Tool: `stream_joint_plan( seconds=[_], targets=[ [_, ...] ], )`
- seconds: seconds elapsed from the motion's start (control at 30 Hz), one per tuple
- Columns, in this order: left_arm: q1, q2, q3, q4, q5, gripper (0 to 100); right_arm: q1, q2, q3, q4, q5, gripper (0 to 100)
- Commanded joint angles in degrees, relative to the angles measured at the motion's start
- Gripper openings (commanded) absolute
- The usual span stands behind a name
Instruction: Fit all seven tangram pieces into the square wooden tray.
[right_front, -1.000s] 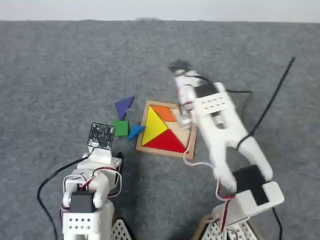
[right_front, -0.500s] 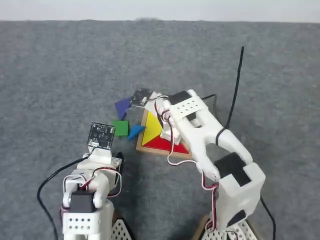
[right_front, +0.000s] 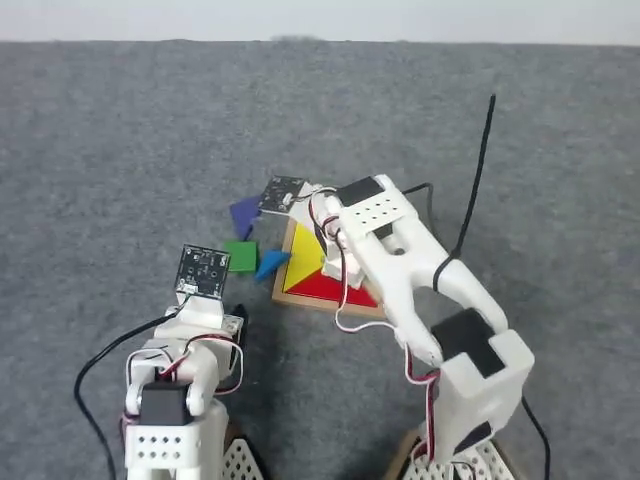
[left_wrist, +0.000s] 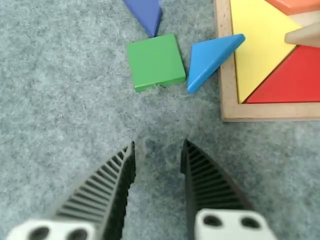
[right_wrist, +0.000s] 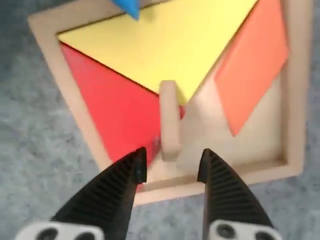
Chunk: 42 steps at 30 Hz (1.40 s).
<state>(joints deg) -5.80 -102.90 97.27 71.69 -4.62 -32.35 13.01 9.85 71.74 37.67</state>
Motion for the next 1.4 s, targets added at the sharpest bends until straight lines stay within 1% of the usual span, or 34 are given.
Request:
stream_joint_plan(
  seconds=[0.0, 0.17, 0.27, 0.43, 0.53, 0.73, 0.83, 0.9, 1.0, 1.13, 1.37],
  targets=[
    [-0.09, -0.97, -0.92, 0.26, -0.18, 15, -2.68, -4.70, -1.76, 0.92, 0.53, 16.9],
    [-0.09, -0.97, -0.92, 0.26, -0.18, 15, -7.52, -4.97, 1.76, 0.75, 0.53, 16.9],
    [-0.09, -0.97, -0.92, 0.26, -0.18, 15, -8.22, -5.05, 2.29, 1.27, 0.35, 16.9],
    [-0.09, -0.97, -0.92, 0.26, -0.18, 15, -5.85, -5.93, 0.35, 1.27, -5.01, 16.9],
    [-0.09, -0.97, -0.92, 0.26, -0.18, 15, -5.93, -8.75, -0.26, 1.10, -8.97, 16.5],
    [-0.09, -0.97, -0.92, 0.26, -0.18, 15, -6.46, -11.30, 2.37, 0.31, -12.40, 10.7],
    [-0.09, -0.97, -0.92, 0.26, -0.18, 15, -6.99, -11.82, 6.42, -2.86, -16.70, 8.0],
    [-0.09, -0.97, -0.92, 0.26, -0.18, 15, -7.96, -12.97, 7.74, -4.70, -20.04, 0.9],
    [-0.09, -0.97, -0.92, 0.26, -0.18, 15, -9.19, -15.43, 8.70, -4.88, -23.65, 1.0],
    [-0.09, -0.97, -0.92, 0.26, -0.18, 15, -8.40, -14.55, 10.64, -6.46, -23.91, 0.8],
    [-0.09, -0.97, -0.92, 0.26, -0.18, 15, -6.11, -7.69, 11.08, -11.12, -23.82, 0.8]
  ],
)
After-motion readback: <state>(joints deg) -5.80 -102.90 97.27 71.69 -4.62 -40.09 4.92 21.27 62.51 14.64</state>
